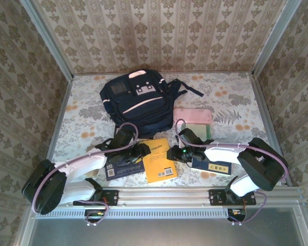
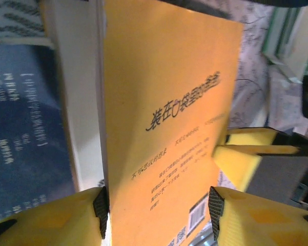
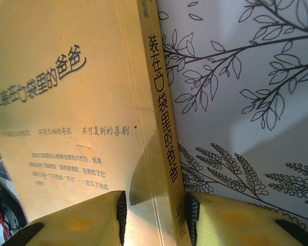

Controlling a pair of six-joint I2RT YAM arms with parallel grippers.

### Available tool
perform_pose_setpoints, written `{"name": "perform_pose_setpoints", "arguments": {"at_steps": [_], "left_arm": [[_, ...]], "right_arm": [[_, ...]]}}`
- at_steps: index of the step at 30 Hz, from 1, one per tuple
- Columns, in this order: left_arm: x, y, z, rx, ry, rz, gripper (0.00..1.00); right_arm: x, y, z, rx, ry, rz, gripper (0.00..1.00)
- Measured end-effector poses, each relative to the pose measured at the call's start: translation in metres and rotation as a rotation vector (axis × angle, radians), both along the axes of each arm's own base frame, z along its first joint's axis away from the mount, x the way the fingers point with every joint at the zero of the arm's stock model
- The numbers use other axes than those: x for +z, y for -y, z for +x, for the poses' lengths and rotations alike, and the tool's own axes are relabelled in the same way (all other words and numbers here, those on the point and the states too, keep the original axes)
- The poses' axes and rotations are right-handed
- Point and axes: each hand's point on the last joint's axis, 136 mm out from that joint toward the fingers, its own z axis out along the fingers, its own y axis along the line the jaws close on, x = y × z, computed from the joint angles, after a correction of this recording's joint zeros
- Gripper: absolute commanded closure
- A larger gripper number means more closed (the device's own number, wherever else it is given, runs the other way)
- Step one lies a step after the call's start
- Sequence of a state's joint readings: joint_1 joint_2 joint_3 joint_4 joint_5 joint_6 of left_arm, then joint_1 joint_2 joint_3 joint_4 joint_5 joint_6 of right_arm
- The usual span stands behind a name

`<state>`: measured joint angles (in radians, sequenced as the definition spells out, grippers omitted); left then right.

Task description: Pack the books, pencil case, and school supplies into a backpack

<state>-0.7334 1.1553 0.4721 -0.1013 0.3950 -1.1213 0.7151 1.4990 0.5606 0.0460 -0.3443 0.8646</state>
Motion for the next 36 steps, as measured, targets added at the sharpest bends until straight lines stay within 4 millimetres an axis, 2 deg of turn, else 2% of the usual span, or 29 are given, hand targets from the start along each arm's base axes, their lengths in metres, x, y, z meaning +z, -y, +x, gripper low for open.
{"name": "perform_pose_setpoints", "arguments": {"at_steps": [10, 14, 18, 22, 24, 27, 29, 33, 36], "left_arm": [[0.015, 0.014, 0.002, -0.035, 0.046, -0.072, 0.50], [0.015, 0.019, 0.003, -0.048, 0.055, -0.088, 0.63], [0.011, 0.019, 0.002, -0.064, 0.061, -0.074, 0.84], [0.009, 0.017, 0.003, -0.074, 0.080, -0.056, 0.98], [0.011, 0.016, 0.003, -0.082, 0.095, -0.053, 1.00], [0.021, 0.016, 0.002, -0.095, 0.132, -0.068, 1.00], [0.030, 0.016, 0.001, -0.102, 0.169, -0.085, 1.00], [0.050, 0.011, -0.004, -0.120, 0.264, -0.134, 1.00], [0.061, 0.008, -0.008, -0.129, 0.319, -0.168, 1.00]], "right_arm": [[-0.002, 0.001, 0.000, -0.005, -0.007, -0.004, 0.65], [0.000, 0.001, 0.000, -0.007, -0.002, -0.004, 0.65], [0.000, 0.002, 0.001, -0.010, 0.001, -0.009, 0.65], [0.001, 0.003, 0.001, -0.013, 0.007, -0.015, 0.65], [0.002, 0.004, 0.001, -0.015, 0.010, -0.018, 0.60], [0.007, 0.009, 0.002, -0.023, 0.026, -0.015, 0.46], [0.013, 0.017, 0.003, -0.042, 0.043, 0.003, 0.42], [0.033, 0.036, 0.006, -0.106, 0.097, 0.131, 0.10], [0.049, 0.041, 0.004, -0.116, 0.134, 0.235, 0.03]]}}
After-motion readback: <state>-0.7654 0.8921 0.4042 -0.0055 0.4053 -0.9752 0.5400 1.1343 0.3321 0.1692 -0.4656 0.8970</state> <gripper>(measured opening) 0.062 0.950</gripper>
